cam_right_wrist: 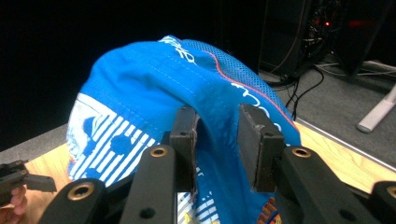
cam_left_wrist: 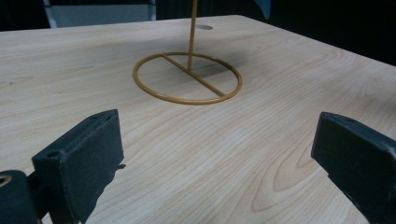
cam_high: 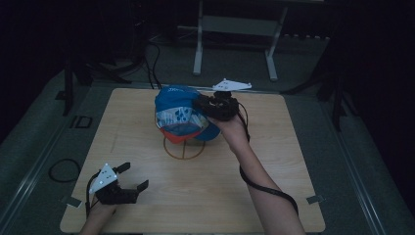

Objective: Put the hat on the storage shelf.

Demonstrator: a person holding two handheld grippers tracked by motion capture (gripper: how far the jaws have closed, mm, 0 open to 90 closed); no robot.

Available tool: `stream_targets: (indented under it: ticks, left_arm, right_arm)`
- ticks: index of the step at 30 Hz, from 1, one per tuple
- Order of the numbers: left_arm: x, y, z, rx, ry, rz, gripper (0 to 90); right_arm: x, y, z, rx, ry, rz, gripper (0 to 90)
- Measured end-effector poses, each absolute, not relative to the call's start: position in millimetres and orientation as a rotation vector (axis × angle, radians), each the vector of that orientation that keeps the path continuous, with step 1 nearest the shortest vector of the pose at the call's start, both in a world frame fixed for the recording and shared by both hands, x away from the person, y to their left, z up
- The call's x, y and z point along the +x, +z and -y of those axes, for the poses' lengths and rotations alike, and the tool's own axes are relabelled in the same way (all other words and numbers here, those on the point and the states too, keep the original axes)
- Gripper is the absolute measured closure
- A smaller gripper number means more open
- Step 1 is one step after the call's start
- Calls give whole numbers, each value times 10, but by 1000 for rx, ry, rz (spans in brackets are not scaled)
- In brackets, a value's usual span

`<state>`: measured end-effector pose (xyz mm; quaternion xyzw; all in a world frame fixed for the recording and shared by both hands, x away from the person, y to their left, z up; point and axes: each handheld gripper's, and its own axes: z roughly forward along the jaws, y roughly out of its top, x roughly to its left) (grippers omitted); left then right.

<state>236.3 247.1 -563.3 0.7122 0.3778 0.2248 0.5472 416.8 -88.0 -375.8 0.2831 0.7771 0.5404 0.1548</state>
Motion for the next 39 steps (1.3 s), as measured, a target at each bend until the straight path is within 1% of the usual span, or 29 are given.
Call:
stream_targets:
  ticks: [7,8,9,10,12,13,15,16,17,18,20,21,23,24,25,26,27,29,30,31,32,37,38,39]
  left_arm:
    - [2348,-5643,-2476,1690,532,-897,27]
    - [2343,-5640,-2478,1685,532,-895,27]
    - [2343,-5640,-2478,1685,532,-895,27]
    - [2342,-5639,-2479,1684,533,-896,27]
    - [2343,-5642,-2479,1682,528,-894,27]
    - [2345,-5644,-2476,1685,528,-897,27]
    - [2344,-5646,-2473,1690,526,-893,27]
    - [2343,-5645,-2470,1690,526,-893,27]
    - [2342,-5644,-2468,1693,528,-893,27]
    - [2341,-5644,-2468,1691,527,-891,27]
    - [2343,-5645,-2469,1690,525,-892,27]
    - [2344,-5646,-2469,1691,525,-891,27]
    - [2344,-5646,-2468,1692,524,-891,27]
    - [2342,-5647,-2464,1691,526,-889,27]
    - [2342,-5647,-2464,1691,526,-889,27]
    - [2342,-5646,-2465,1688,525,-889,27]
    - [2342,-5646,-2465,1688,525,-889,27]
    - [2341,-5646,-2464,1687,528,-887,27]
    - [2342,-5647,-2463,1686,527,-886,27]
    - [2343,-5647,-2462,1686,527,-885,27]
    - [2342,-5646,-2457,1686,530,-883,27]
    - [2339,-5643,-2452,1687,530,-879,27]
    - [2339,-5644,-2452,1683,533,-880,27]
    - [2338,-5643,-2455,1680,531,-879,27]
  right_arm:
    - [4195,-3766,895,828,1550,-2215,645]
    - [4198,-3769,898,834,1550,-2215,624]
    - [4198,-3769,898,834,1550,-2215,624]
    - [4193,-3763,904,835,1559,-2212,595]
    - [4188,-3757,908,835,1564,-2209,584]
    - [4181,-3746,915,835,1576,-2204,555]
    - [4171,-3740,917,827,1581,-2202,525]
    - [4171,-3740,917,827,1581,-2202,525]
    - [4160,-3734,922,821,1581,-2200,498]
    - [4160,-3734,922,821,1581,-2200,498]
    - [4152,-3730,932,814,1585,-2207,459]
    - [4152,-3730,932,814,1585,-2207,459]
    - [4143,-3732,933,812,1580,-2219,431]
    - [4128,-3740,940,798,1582,-2229,390]
    - [4128,-3740,940,798,1582,-2229,390]
    - [4107,-3753,945,779,1582,-2245,338]
    - [4107,-3753,945,779,1582,-2245,338]
    - [4081,-3769,950,760,1571,-2253,299]
    - [4050,-3790,971,749,1583,-2257,263]
    - [4050,-3790,971,749,1583,-2257,263]
    - [4017,-3819,1005,732,1608,-2271,171]
    - [3962,-3877,1077,716,1639,-2280,160]
    - [3944,-3899,1093,703,1636,-2287,141]
    - [3894,-3945,1124,672,1614,-2294,142]
